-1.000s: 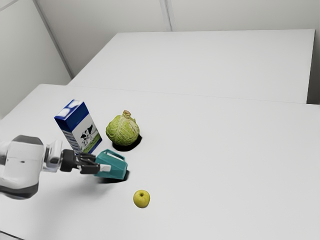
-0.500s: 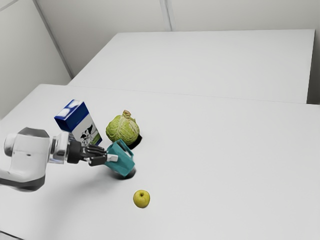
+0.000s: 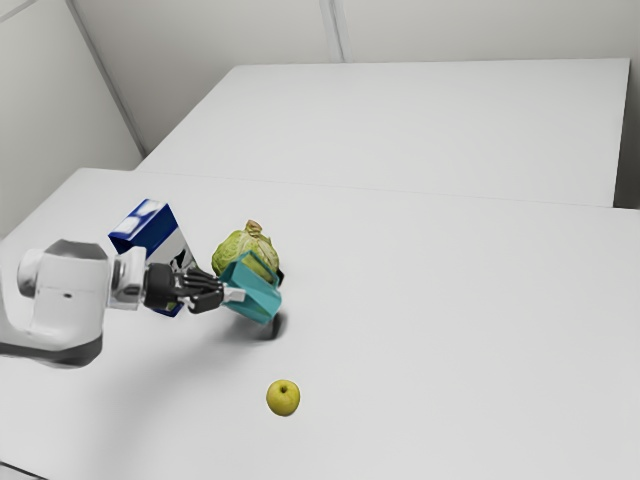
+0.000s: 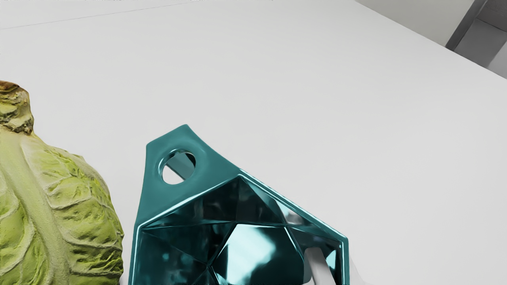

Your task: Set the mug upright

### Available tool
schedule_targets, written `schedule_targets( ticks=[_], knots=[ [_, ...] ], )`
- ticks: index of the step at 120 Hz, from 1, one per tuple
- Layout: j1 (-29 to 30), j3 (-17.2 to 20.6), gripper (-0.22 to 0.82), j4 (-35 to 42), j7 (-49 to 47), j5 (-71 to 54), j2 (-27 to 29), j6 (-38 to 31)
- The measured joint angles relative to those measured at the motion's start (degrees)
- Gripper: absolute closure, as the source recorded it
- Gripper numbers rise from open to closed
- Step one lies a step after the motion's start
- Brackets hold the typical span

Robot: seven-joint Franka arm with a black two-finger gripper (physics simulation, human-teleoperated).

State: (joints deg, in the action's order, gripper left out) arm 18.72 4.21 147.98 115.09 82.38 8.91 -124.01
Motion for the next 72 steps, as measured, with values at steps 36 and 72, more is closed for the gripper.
schedule_targets(
  ticks=[36,72],
  knots=[
    [-5.97,0.03,0.79,-0.54,-2.99,0.37,1.77,-3.75],
    [-8.43,0.45,0.79,-6.59,-19.29,-25.67,3.19,-8.74]
  ],
)
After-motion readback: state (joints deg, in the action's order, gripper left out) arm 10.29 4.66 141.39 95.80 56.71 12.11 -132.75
